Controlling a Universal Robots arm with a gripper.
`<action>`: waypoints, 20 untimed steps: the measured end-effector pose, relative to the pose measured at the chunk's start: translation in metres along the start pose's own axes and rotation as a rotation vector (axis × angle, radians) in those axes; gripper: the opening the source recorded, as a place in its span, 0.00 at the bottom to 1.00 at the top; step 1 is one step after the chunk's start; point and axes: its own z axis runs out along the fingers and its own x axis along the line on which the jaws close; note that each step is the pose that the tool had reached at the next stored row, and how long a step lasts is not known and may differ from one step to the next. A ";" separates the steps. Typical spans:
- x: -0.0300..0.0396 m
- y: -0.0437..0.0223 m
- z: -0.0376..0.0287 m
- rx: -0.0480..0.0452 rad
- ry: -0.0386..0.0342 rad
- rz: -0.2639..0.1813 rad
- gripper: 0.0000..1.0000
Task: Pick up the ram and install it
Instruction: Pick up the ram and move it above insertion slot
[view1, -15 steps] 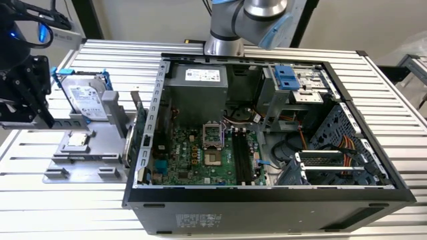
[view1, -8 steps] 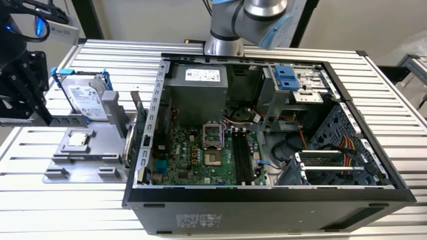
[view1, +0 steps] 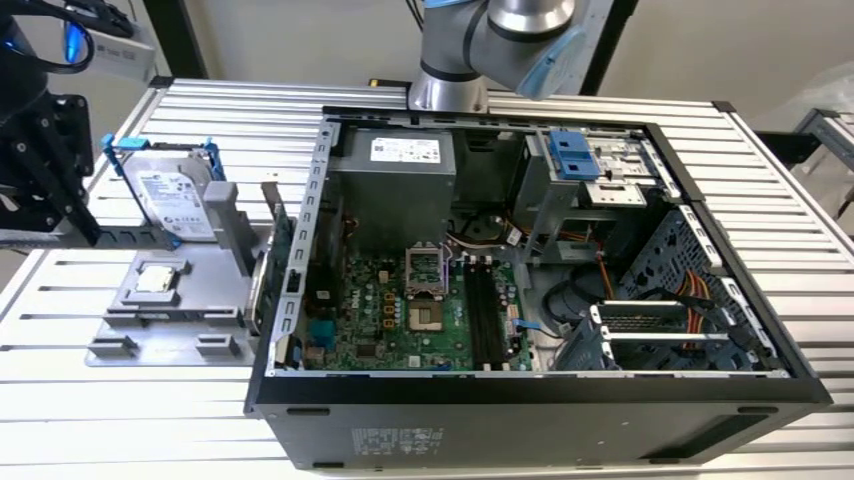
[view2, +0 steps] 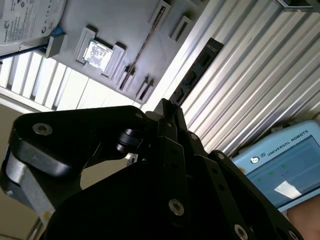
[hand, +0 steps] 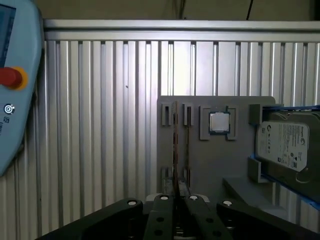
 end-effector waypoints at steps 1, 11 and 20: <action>0.0000 0.0000 -0.0005 0.0000 0.0000 0.000 0.00; -0.0001 0.0000 -0.0031 -0.0002 0.0001 0.000 0.00; -0.0002 -0.0067 -0.0033 -0.0001 0.0001 0.000 0.00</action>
